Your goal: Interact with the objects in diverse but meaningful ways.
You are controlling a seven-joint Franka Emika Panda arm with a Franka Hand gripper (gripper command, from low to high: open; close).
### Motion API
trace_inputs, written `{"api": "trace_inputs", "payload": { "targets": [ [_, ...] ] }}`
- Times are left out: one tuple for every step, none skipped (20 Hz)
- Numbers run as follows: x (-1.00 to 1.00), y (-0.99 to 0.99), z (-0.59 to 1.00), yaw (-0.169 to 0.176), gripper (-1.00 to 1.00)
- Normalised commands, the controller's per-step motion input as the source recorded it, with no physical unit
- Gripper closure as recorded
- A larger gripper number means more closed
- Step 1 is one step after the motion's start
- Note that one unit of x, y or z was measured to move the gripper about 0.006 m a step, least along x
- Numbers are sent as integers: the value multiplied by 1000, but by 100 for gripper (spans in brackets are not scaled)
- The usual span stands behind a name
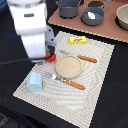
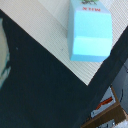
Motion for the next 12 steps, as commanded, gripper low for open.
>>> {"api": "trace_inputs", "payload": {
  "targets": [
    [280, -623, -51, 0, -100],
    [274, -594, -60, 0, -100],
    [257, -540, -94, 0, -100],
    [234, -483, -109, 0, -100],
    [143, -383, -160, 0, -100],
    [74, -254, -189, 0, -100],
    [54, -194, -191, 0, -100],
    [20, -220, -180, 0, -100],
    [9, -217, -186, 0, -100],
    [34, -200, -183, 0, -100],
    [43, -140, -174, 0, -100],
    [31, -134, -174, 0, -100]
  ]
}}
